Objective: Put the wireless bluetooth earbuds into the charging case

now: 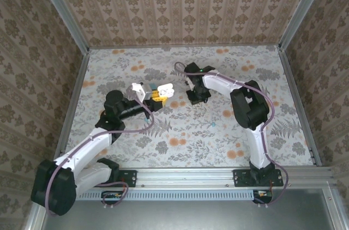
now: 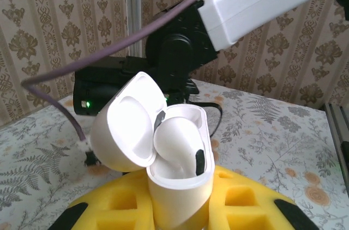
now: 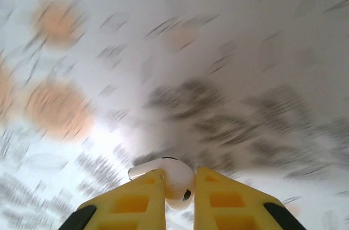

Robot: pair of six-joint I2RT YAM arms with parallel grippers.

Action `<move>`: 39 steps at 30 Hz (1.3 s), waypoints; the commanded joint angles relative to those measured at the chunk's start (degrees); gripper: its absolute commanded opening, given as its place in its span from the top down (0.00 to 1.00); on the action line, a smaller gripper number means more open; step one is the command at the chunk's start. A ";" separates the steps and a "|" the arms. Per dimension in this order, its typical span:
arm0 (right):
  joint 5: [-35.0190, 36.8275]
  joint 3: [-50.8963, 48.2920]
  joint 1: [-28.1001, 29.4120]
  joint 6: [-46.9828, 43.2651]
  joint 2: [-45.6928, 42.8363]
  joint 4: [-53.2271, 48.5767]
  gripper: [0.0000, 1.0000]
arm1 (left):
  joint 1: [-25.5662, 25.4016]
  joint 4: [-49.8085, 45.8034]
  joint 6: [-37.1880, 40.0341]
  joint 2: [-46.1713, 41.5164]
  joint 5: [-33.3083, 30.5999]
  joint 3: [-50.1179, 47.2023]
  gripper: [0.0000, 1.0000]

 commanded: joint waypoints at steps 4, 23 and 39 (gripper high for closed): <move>-4.08 -6.08 3.96 -7.74 -2.47 -1.34 0.84 | -1.45 -3.06 -1.23 -6.81 -3.09 -4.21 1.00; -5.38 -16.54 3.58 4.33 -21.51 11.28 0.64 | -2.46 -5.87 3.58 -14.20 -4.51 -7.61 1.00; -4.52 -21.09 3.20 22.76 -24.96 14.51 0.66 | -8.87 -11.09 15.17 -15.57 -16.11 -7.53 1.00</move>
